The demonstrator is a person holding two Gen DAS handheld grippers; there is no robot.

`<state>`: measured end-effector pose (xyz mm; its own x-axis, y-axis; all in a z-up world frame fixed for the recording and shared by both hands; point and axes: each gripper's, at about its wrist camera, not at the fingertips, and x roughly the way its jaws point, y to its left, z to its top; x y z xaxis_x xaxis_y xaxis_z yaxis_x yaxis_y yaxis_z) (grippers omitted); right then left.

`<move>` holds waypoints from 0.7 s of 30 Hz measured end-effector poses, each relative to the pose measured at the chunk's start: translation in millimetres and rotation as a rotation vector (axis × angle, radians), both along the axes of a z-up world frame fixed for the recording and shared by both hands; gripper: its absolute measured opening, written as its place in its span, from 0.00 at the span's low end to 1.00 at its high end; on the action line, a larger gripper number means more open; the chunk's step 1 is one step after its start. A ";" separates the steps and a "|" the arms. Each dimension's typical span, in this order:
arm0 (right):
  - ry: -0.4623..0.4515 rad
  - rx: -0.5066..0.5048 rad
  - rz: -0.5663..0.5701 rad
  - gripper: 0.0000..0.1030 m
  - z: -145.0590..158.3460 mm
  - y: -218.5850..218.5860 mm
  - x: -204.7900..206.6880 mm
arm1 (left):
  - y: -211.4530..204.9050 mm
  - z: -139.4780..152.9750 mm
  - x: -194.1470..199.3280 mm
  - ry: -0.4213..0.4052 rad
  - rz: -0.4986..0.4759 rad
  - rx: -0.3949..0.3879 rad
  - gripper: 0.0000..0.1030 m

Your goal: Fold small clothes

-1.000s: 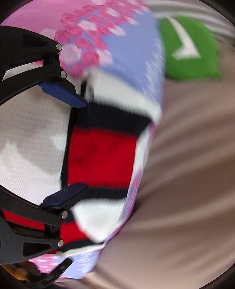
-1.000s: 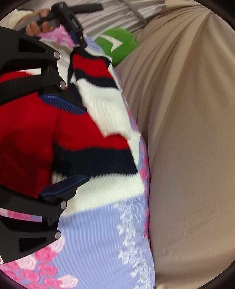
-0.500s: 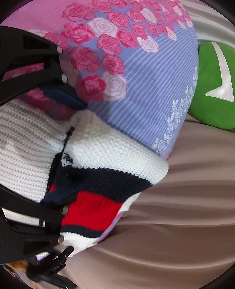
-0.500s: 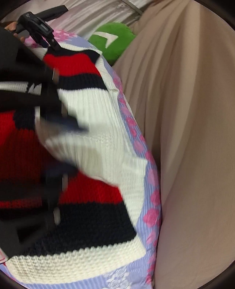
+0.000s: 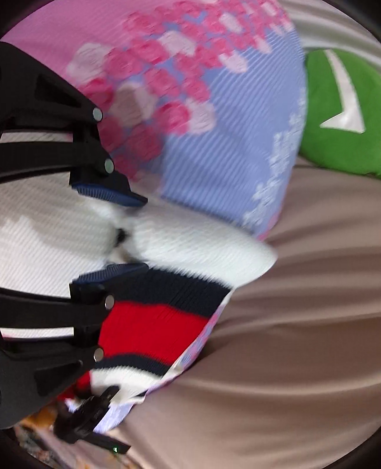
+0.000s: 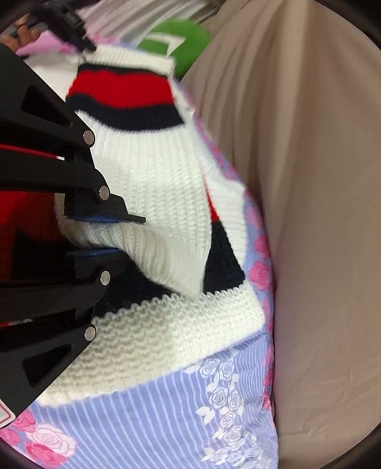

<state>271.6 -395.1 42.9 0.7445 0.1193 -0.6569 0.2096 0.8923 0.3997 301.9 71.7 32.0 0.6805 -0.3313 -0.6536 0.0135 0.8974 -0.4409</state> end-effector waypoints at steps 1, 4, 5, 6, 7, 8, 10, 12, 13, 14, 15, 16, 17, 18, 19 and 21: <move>-0.007 0.004 0.001 0.13 2.1 -0.1 -1.6 | 0.9 -0.9 -1.6 0.015 -0.020 -0.028 0.54; 0.003 -0.012 0.013 0.15 -3.6 0.3 -7.5 | 6.4 -4.9 -1.9 0.049 -0.046 -0.102 0.58; -0.004 -0.008 0.013 0.16 -3.1 0.9 -8.5 | 7.9 -5.6 0.3 0.051 -0.045 -0.112 0.58; -0.013 -0.001 0.015 0.17 -2.1 0.1 -9.7 | 9.4 -6.4 4.7 0.050 -0.034 -0.106 0.59; -0.017 0.005 0.015 0.18 -2.5 -1.2 -10.8 | 9.9 -8.0 9.0 0.050 -0.023 -0.097 0.60; -0.020 0.012 0.017 0.18 -2.1 -2.6 -12.0 | 10.9 -11.2 16.2 0.060 -0.007 -0.084 0.60; -0.038 0.026 0.020 0.20 -0.7 -12.0 -20.9 | 15.5 -18.3 26.6 0.070 0.030 -0.073 0.56; -0.078 0.028 0.029 0.18 3.0 -13.9 -26.7 | 16.0 -18.2 25.0 0.053 0.075 -0.025 0.38; -0.121 0.027 0.034 0.17 5.2 -16.2 -34.6 | 17.3 -19.1 25.8 0.043 0.096 0.002 0.32; -0.188 0.023 0.046 0.15 10.1 -15.6 -43.6 | 18.3 -20.6 26.6 0.034 0.103 0.017 0.30; -0.251 0.015 0.051 0.14 16.3 -15.2 -54.1 | 18.2 -21.7 26.8 0.029 0.109 0.032 0.26; -0.270 0.011 0.042 0.14 19.0 -16.3 -60.0 | 17.2 -22.5 27.1 0.018 0.112 0.052 0.24; -0.257 0.009 0.029 0.13 18.0 -19.1 -59.8 | 15.7 -22.7 27.1 0.014 0.114 0.065 0.24; -0.205 0.002 0.006 0.13 15.7 -22.0 -55.9 | 12.7 -22.2 28.3 0.011 0.116 0.078 0.24; -0.123 -0.010 -0.037 0.13 9.3 -26.4 -49.3 | 9.4 -22.0 28.2 0.006 0.115 0.099 0.24; -0.073 -0.003 -0.060 0.12 6.2 -30.5 -46.8 | 5.2 -21.5 28.4 0.001 0.113 0.125 0.25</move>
<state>224.7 -425.6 49.2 0.7964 0.0713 -0.6006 0.2328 0.8803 0.4133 330.3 76.9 10.5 0.7084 -0.1688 -0.6854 -0.0909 0.9411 -0.3257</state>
